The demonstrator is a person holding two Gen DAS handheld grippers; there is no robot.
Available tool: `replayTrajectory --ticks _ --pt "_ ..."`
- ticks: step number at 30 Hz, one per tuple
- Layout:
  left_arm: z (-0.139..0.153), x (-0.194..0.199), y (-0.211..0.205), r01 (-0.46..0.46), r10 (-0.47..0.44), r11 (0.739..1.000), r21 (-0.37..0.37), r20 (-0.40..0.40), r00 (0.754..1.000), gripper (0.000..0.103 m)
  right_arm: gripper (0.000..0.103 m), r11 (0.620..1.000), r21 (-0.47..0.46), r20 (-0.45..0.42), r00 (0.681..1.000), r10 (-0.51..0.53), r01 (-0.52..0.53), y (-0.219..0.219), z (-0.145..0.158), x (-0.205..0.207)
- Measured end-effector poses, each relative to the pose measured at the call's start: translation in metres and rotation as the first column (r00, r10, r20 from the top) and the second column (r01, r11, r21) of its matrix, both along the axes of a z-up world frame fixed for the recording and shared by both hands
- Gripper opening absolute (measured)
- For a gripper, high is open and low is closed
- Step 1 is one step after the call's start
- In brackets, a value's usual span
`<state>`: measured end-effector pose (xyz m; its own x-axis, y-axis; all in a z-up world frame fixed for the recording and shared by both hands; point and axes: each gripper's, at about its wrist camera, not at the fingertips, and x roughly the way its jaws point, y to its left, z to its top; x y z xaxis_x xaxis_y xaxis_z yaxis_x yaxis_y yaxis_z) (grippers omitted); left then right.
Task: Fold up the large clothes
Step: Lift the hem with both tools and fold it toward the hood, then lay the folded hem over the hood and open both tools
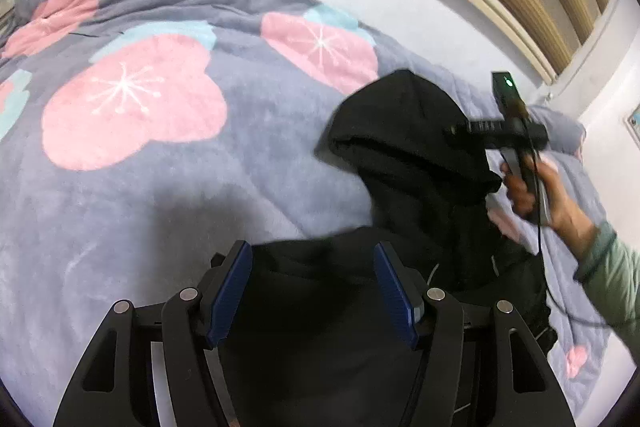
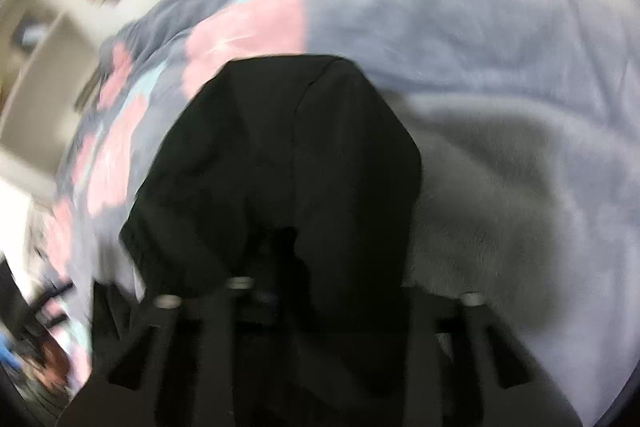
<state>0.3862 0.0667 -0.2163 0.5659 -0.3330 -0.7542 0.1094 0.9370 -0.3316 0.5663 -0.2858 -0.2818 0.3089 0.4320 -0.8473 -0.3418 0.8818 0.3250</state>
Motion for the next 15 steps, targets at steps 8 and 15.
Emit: replayTrajectory --ticks 8,15 --pt "0.049 -0.033 -0.006 0.020 -0.033 0.988 0.153 0.085 0.996 0.065 0.017 0.994 -0.083 0.266 0.959 0.093 -0.074 0.028 0.107 -0.126" --pt "0.110 -0.095 0.002 0.015 -0.047 0.980 0.199 0.161 0.986 0.065 0.016 0.977 -0.176 0.396 0.900 0.183 -0.122 0.052 0.166 -0.266"
